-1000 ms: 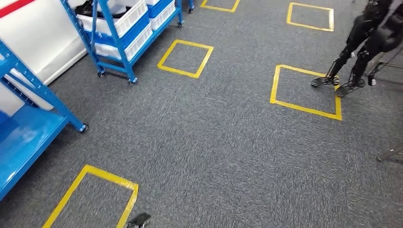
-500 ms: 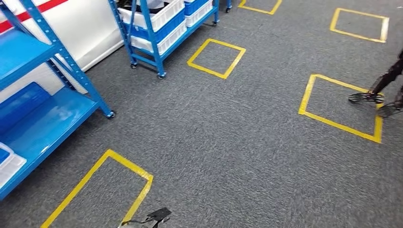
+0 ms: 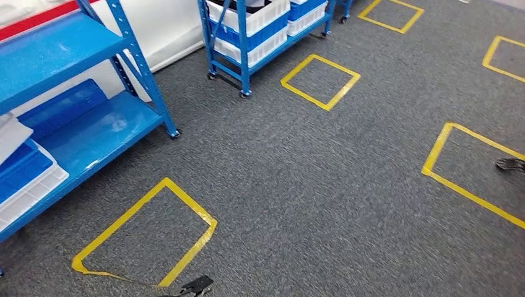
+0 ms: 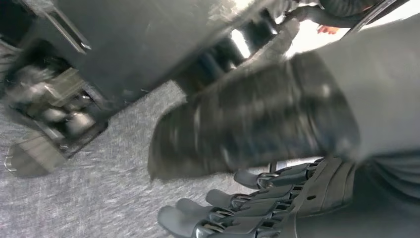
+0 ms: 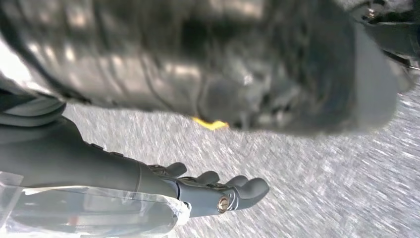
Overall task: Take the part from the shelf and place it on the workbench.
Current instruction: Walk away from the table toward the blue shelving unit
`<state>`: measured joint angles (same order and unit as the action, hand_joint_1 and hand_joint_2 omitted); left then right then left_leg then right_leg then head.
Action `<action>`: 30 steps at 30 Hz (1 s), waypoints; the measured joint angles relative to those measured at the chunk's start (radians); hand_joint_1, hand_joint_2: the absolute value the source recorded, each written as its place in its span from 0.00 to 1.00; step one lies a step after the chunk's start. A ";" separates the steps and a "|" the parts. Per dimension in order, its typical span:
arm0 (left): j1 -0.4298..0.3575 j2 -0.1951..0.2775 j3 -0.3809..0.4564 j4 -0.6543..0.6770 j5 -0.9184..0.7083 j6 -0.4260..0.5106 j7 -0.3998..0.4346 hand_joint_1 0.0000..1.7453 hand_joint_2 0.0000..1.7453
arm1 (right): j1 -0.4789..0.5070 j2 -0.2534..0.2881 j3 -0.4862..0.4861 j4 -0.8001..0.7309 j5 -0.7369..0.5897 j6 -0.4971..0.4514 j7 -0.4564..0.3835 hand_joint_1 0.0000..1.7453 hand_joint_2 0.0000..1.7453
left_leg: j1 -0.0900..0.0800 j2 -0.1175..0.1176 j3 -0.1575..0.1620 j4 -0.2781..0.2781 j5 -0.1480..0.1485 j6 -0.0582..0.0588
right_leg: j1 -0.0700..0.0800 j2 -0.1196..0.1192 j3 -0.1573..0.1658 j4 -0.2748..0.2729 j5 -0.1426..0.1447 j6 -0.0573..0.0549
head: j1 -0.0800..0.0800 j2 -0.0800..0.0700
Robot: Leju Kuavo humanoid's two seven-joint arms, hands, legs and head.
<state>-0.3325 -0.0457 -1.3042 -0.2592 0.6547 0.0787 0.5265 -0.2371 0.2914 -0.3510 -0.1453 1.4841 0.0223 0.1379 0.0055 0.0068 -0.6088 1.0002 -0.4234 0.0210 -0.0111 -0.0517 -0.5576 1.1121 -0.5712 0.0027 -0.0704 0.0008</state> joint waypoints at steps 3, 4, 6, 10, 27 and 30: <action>0.002 0.002 -0.001 0.000 -0.003 0.006 0.007 0.00 1.00 | 0.000 0.000 0.001 0.001 0.009 0.009 -0.004 0.00 0.00 | -0.002 -0.039 0.001 0.001 -0.002 0.005 | -0.001 0.040 -0.096 0.173 -0.059 0.002 | 0.004 0.000; 0.002 0.001 -0.001 0.000 -0.005 0.010 0.010 0.00 1.00 | 0.001 0.000 0.001 0.002 0.009 0.010 -0.007 0.00 0.00 | -0.002 -0.054 0.001 0.003 -0.003 0.006 | -0.001 0.042 -0.112 0.188 -0.048 0.002 | 0.004 0.000; 0.004 -0.004 -0.002 0.000 -0.007 0.013 0.018 0.00 1.00 | 0.003 0.000 0.002 0.002 0.009 0.007 -0.015 0.00 0.00 | -0.001 -0.085 0.002 0.010 -0.007 0.003 | -0.004 0.054 -0.092 0.107 0.025 0.001 | 0.004 0.000; 0.004 -0.014 -0.004 0.000 -0.009 0.017 0.026 0.00 1.00 | 0.007 0.000 0.002 0.004 0.009 -0.001 -0.023 0.00 0.00 | 0.002 -0.134 -0.014 0.031 -0.016 -0.017 | -0.013 0.140 -0.036 -0.040 0.083 -0.004 | 0.004 0.000; -0.026 -0.046 -0.045 0.000 -0.023 0.012 0.055 0.00 0.00 | 0.016 -0.002 0.003 0.005 -0.029 -0.050 -0.029 0.00 0.00 | -0.015 0.040 -0.019 0.023 -0.004 -0.011 | 0.008 -0.054 0.014 -0.068 0.059 -0.015 | -0.009 0.000; -0.002 -0.032 -0.046 0.001 0.039 0.004 0.009 0.00 0.00 | 0.018 -0.002 0.003 0.006 0.015 -0.020 -0.039 0.00 0.00 | -0.005 0.015 -0.001 0.000 0.001 0.002 | 0.006 -0.009 -0.003 -0.019 0.023 -0.003 | -0.003 0.000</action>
<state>-0.3349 -0.0780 -1.3504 -0.2586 0.6941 0.0829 0.5351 -0.2190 0.2896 -0.3477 -0.1392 1.4989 0.0023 0.0993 0.0005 0.0214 -0.6094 1.0005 -0.4222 0.0227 -0.0054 -0.0605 -0.5604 1.0932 -0.5486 -0.0003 -0.0735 0.0008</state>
